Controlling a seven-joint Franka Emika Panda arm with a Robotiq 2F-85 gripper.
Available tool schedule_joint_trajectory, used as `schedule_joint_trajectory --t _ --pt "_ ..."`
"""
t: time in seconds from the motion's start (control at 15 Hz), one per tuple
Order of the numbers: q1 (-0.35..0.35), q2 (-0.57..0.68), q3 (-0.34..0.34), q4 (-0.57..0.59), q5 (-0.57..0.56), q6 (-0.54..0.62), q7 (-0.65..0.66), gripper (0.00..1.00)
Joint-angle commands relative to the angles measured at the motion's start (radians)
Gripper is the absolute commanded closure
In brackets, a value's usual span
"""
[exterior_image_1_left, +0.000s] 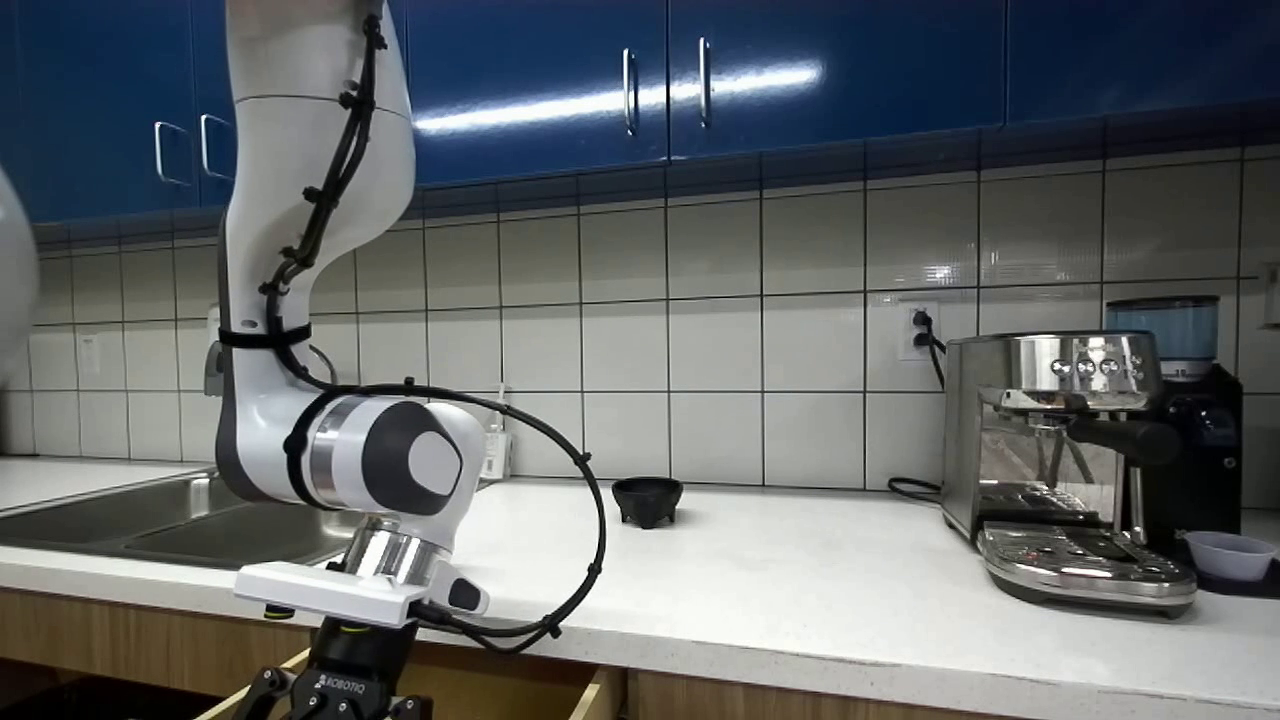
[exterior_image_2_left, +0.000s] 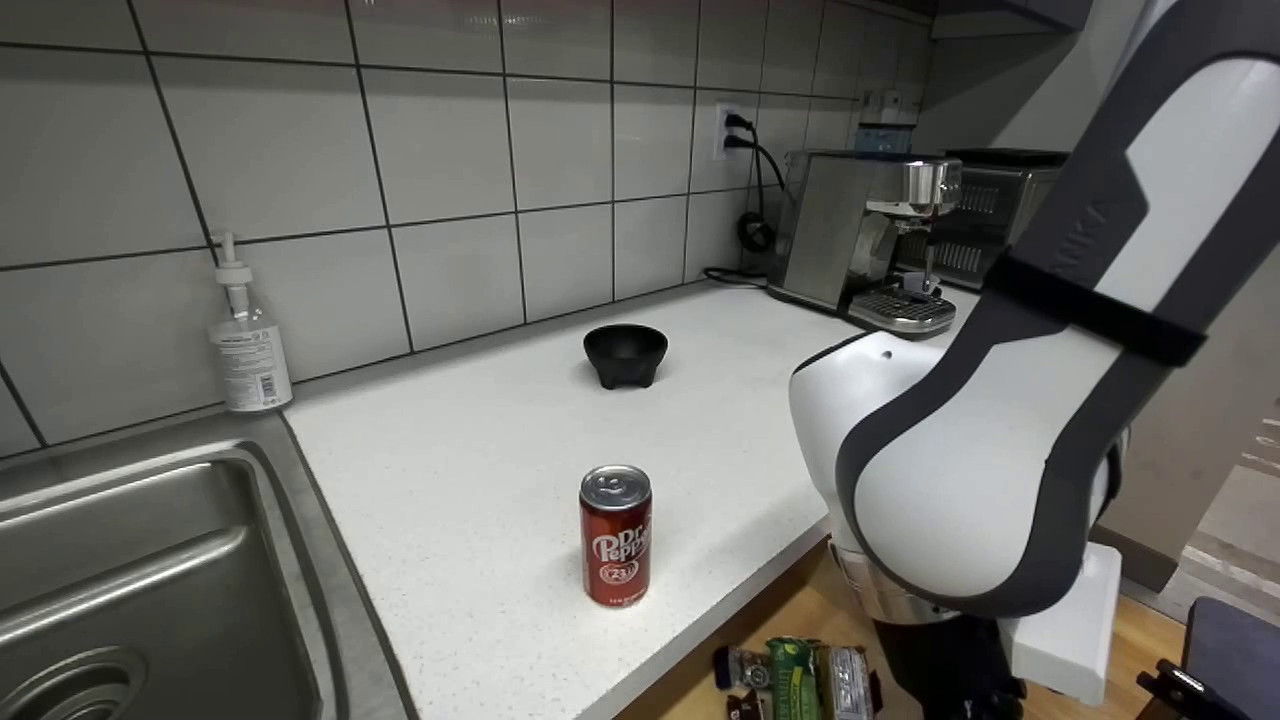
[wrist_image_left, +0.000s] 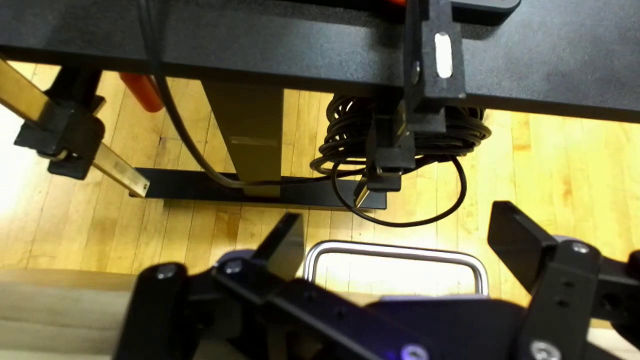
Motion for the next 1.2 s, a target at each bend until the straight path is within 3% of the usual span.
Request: schedule_joint_trajectory --t 0.0,1.13 --pt "-0.029 0.035 0.008 0.025 -0.046 0.069 -0.044 0.00" --pt "-0.034 0.058 0.020 0.094 -0.127 0.176 -0.080 0.00"
